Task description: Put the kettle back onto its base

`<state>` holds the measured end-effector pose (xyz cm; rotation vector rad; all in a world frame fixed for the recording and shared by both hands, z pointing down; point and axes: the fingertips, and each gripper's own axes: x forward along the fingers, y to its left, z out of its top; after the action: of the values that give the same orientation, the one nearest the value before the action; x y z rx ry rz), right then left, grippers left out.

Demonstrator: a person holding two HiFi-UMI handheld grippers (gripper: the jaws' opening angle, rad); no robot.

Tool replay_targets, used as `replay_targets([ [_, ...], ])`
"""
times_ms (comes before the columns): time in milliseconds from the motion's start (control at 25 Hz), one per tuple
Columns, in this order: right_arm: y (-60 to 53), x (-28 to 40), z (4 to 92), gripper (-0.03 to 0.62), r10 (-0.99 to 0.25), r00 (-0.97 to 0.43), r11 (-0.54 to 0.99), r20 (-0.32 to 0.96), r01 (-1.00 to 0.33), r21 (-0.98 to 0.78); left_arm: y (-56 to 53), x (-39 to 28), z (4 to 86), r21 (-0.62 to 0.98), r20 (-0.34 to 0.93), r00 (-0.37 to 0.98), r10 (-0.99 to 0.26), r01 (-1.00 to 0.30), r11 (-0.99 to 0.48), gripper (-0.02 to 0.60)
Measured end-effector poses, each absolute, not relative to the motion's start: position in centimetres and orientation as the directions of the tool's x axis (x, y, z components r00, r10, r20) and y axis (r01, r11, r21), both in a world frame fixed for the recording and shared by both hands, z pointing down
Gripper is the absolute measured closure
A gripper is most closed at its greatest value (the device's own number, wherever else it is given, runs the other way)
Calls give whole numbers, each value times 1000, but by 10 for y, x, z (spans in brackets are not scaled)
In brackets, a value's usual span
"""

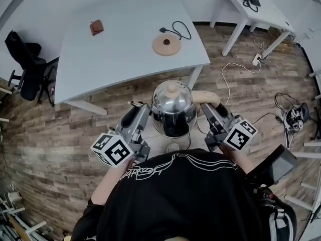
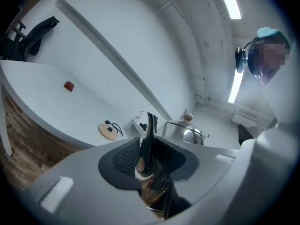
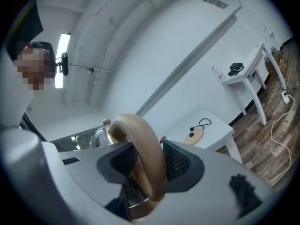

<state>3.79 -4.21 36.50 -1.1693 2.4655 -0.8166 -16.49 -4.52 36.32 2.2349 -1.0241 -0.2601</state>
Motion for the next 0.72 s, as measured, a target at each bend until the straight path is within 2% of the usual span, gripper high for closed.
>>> replay_targets([
  [440,-69,55,372,431,-812,-583,470,-33,-618,-630,-77,-148,366,629,112,707,-698,-594,-501,469],
  [720,-125,67,382,431,-807,-589,475,-44,-603,-641,-130,-135,372,618,142,707,-693,-610,-496,469],
])
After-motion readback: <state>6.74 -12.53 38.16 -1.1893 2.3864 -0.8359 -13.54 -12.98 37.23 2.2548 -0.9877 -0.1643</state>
